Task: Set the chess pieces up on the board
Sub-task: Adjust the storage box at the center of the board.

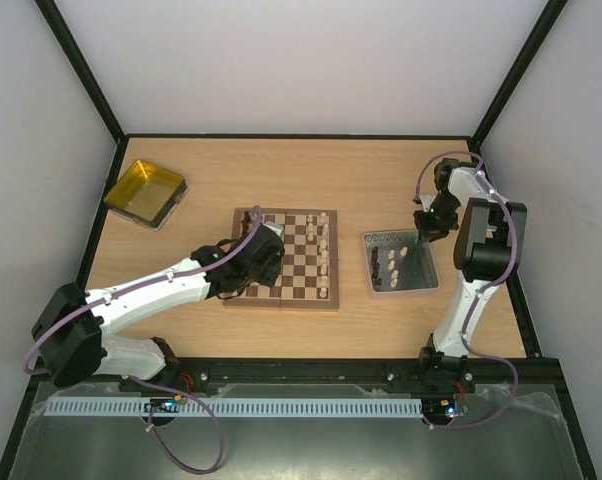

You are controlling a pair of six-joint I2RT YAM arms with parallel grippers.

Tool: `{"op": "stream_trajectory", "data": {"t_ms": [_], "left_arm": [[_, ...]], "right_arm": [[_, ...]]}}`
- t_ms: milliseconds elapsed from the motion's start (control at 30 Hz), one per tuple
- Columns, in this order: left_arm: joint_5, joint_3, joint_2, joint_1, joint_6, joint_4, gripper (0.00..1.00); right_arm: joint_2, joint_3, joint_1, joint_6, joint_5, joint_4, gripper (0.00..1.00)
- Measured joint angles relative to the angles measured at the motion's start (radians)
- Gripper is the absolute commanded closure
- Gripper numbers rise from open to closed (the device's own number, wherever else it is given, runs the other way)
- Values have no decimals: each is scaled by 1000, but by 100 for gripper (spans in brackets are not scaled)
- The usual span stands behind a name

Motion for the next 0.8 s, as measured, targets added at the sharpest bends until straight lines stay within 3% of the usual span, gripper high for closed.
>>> {"op": "stream_trajectory", "data": {"t_ms": [800], "left_arm": [[-9,0,-2,0,-2,0,55]], "right_arm": [[74,92,0,146,-190,-3,81]]}}
